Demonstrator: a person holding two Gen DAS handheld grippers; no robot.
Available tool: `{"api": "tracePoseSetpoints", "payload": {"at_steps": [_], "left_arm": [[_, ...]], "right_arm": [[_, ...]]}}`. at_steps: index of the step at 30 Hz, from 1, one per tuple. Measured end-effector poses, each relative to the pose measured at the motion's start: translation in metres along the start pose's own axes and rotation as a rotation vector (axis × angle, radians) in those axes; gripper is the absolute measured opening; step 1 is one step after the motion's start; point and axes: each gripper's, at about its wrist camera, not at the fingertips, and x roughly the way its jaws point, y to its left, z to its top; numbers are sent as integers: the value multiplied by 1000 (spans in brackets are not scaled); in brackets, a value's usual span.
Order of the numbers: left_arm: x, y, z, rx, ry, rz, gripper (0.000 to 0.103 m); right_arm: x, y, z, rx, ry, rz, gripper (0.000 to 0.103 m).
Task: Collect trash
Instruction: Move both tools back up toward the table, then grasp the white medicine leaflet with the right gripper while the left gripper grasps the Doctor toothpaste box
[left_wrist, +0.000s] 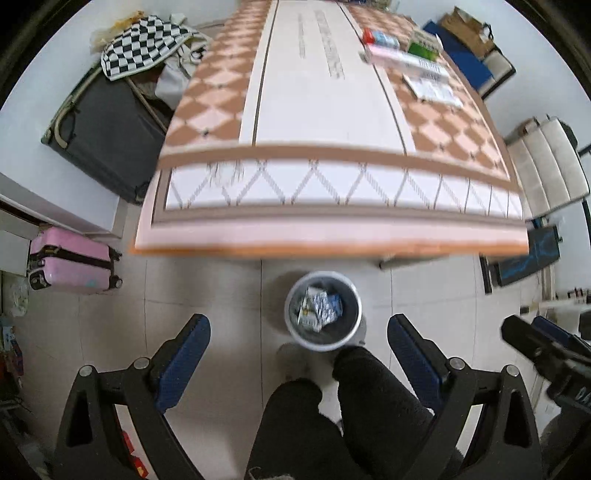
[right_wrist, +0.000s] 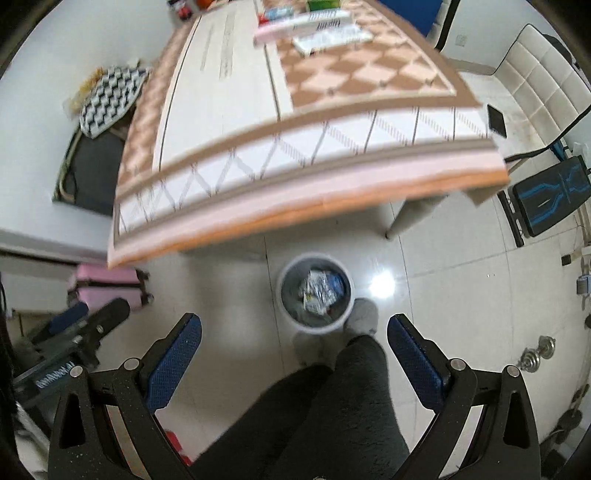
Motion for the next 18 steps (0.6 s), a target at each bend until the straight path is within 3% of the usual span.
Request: {"api": "tracePoseSetpoints", "payload": {"at_steps": [6, 10, 13, 18], "left_arm": [[14, -33, 77, 0, -56, 64, 98], [51, -58, 131, 19, -62, 139, 98], [89, -75, 172, -19, -23, 193, 98], [134, -94, 224, -103, 32, 225, 98]], "right_arm": [[1, -30, 96, 28, -25, -19, 102], [27, -45, 177, -73, 4, -46, 102], [60, -32, 260, -319, 53, -116, 102], [133, 4, 361, -751, 193, -270, 102]]}}
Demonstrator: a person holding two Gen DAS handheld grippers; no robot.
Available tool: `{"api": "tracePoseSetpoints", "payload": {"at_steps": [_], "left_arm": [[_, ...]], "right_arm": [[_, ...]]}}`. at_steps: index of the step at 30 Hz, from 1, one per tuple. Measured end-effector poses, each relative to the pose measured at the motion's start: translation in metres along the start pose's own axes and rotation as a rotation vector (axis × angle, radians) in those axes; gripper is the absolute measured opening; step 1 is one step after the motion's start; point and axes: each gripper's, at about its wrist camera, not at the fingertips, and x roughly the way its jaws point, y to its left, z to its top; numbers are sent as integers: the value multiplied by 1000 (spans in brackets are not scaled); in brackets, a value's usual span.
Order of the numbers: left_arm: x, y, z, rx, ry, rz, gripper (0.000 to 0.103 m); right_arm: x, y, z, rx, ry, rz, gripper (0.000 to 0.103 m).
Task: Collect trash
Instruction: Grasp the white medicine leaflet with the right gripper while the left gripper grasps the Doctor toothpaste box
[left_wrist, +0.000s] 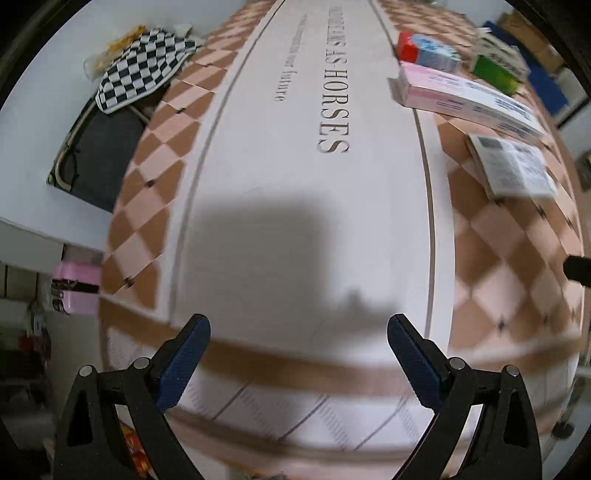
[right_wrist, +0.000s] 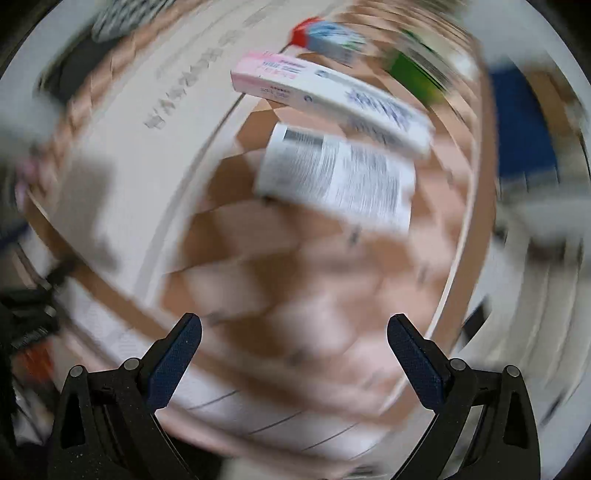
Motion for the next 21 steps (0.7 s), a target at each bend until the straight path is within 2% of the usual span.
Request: {"api": "tracePoseSetpoints", "payload": {"at_steps": [1, 3, 6, 9, 14, 16, 17, 21], "left_arm": [[6, -6, 9, -12, 9, 4, 98], [15, -15, 21, -33, 21, 12, 98], [26, -23, 36, -50, 36, 19, 98], [34, -27, 44, -54, 53, 25, 98], [45, -24, 50, -60, 88, 29, 98], [46, -23, 51, -60, 92, 25, 98], [46, -23, 52, -49, 94, 28, 98], [46, -23, 57, 3, 97, 42, 98]], "right_arm": [[7, 0, 12, -59, 16, -29, 102], [28, -2, 46, -256, 49, -94, 102], [53, -1, 73, -453, 112, -119, 102], [71, 2, 89, -581, 155, -100, 101], [86, 3, 98, -663, 170, -93, 102], [85, 0, 96, -663, 153, -80, 97], [82, -4, 94, -651, 149, -48, 92], [81, -20, 85, -557, 144, -34, 90]]}}
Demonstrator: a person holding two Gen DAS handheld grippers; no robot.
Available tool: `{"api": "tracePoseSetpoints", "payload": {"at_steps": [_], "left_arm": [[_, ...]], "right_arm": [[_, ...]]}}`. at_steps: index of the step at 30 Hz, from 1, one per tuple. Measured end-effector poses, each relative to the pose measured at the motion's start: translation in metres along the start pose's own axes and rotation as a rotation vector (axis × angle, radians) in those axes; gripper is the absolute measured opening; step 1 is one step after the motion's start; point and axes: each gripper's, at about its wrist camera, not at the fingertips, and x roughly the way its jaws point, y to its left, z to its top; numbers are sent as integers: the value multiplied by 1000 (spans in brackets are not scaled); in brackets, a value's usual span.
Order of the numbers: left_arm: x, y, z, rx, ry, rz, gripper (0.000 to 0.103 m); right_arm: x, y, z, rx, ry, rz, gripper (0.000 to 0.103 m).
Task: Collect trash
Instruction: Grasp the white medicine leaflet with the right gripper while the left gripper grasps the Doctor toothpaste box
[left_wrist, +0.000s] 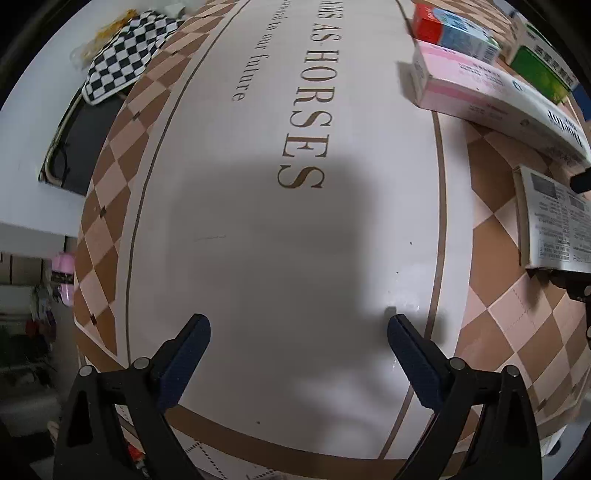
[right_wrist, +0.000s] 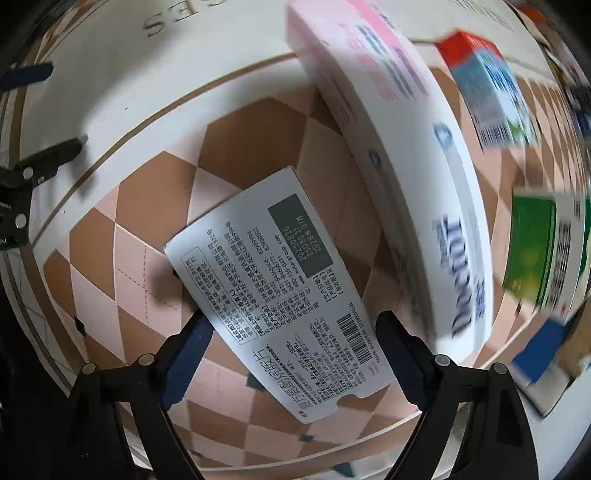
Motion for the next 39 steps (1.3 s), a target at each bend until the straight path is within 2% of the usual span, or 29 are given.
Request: {"api": "tracePoseSetpoints", "payload": {"at_steps": [3, 4, 6, 10, 11, 13, 16, 17, 18, 21, 22, 23, 24, 25, 26, 27, 29, 32, 36, 37, 39], "left_arm": [[-9, -7, 5, 71, -20, 15, 98], [-16, -12, 8, 118, -42, 25, 98], [-28, -25, 18, 216, -94, 49, 98], [-60, -73, 55, 523, -258, 108, 99], [-64, -83, 61, 584, -282, 113, 99], [-71, -113, 81, 765, -331, 143, 99], [-67, -149, 94, 1014, -337, 169, 98], [-62, -155, 98, 1074, -324, 177, 98], [-59, -162, 99, 1113, -302, 175, 97], [-47, -180, 101, 1221, -231, 137, 97], [-41, -187, 101, 1249, -197, 109, 97], [-37, -191, 100, 1263, -178, 94, 96], [-33, -192, 100, 1266, -170, 86, 89], [-33, -193, 102, 1249, -157, 55, 78], [-36, -191, 101, 1234, -141, 30, 56], [-40, -188, 103, 1200, -125, -6, 56], [-44, -180, 101, 1165, -132, -10, 55], [-48, -156, 99, 1047, -123, -14, 54], [-53, -116, 88, 812, -98, -17, 53], [-53, -102, 82, 727, -83, -10, 53], [-52, -89, 65, 624, -58, -8, 53]], "right_arm": [[1, -9, -22, 124, -9, 41, 85], [2, -13, -34, 190, -5, 64, 84], [0, -29, -67, 395, -19, 163, 77], [5, -47, -122, 648, -50, 232, 74], [8, -53, -139, 733, -68, 272, 74], [14, -61, -160, 806, -83, 316, 74], [22, -72, -187, 865, -90, 348, 76], [22, -77, -193, 876, -96, 355, 80], [21, -82, -195, 882, -99, 358, 83], [22, -98, -211, 866, -99, 345, 83], [22, -97, -206, 854, -95, 342, 83], [23, -100, -206, 824, -96, 339, 84], [24, -101, -204, 793, -93, 328, 85], [25, -94, -192, 768, -89, 320, 86], [25, -88, -179, 726, -80, 303, 88], [25, -87, -175, 682, -71, 280, 88], [23, -82, -157, 626, -65, 246, 88], [25, -75, -142, 531, -52, 211, 88], [31, -59, -122, 397, -30, 163, 89], [34, -54, -116, 360, -25, 147, 93], [35, -47, -109, 304, -21, 131, 93]]}}
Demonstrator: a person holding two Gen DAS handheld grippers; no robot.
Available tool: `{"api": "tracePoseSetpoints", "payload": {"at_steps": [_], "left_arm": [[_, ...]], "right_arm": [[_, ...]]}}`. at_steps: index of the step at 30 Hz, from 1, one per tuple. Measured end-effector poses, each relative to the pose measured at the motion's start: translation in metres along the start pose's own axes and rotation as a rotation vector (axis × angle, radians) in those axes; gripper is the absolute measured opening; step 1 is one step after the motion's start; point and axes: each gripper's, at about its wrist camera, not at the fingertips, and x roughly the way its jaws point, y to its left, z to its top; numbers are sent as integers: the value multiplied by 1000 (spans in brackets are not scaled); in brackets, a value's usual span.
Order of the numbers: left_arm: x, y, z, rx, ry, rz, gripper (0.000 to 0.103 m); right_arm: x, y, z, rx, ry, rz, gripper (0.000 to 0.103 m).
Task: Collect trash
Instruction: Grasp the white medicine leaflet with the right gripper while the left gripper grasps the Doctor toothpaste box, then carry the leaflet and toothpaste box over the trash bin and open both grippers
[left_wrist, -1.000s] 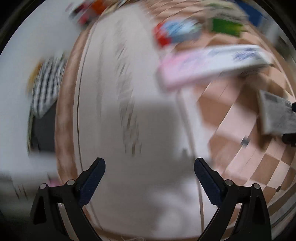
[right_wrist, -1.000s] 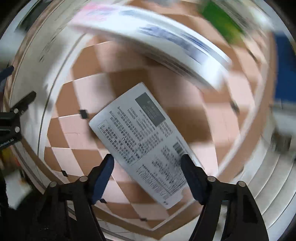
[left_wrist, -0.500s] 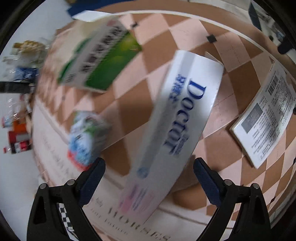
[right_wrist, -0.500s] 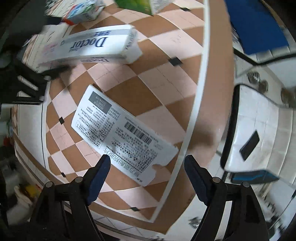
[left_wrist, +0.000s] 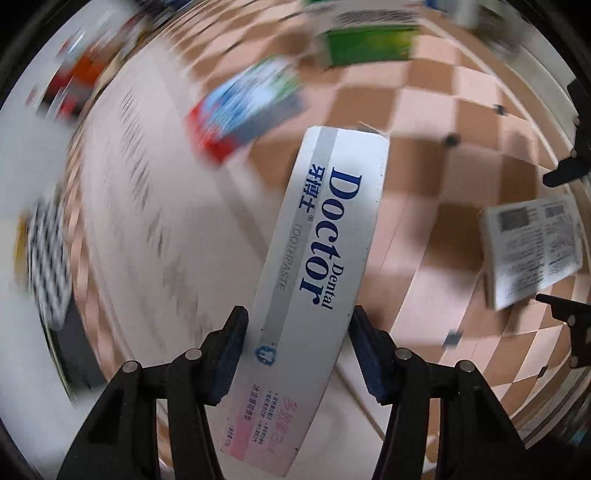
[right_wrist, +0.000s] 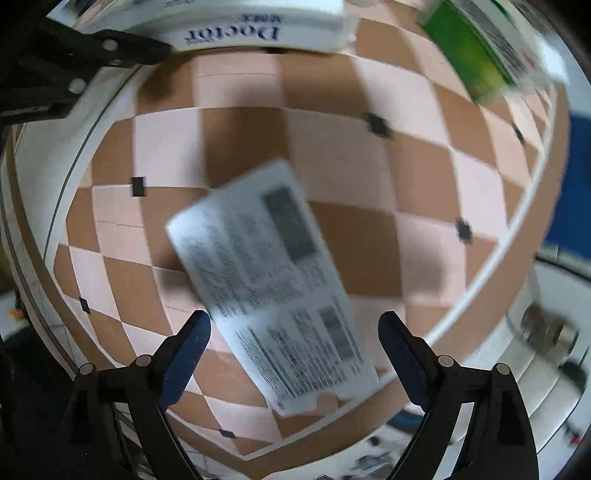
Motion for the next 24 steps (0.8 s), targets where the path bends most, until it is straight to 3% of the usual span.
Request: {"api": "tracePoseSetpoints", "payload": {"at_steps": [5, 9, 13, 19, 24], "left_arm": [[5, 1, -42, -223, 28, 10, 52], [7, 9, -65, -345, 36, -2, 51], [-2, 17, -83, -424, 9, -7, 50], [-30, 26, -117, -489, -68, -15, 50], [-64, 35, -163, -515, -163, -36, 49]], "right_arm": [[10, 7, 9, -66, 40, -22, 94], [0, 5, 17, -19, 28, -14, 82], [-5, 3, 10, 111, -8, 4, 82], [-28, 9, -28, 430, -159, 134, 82], [-62, 51, -78, 646, -314, 244, 82]]}}
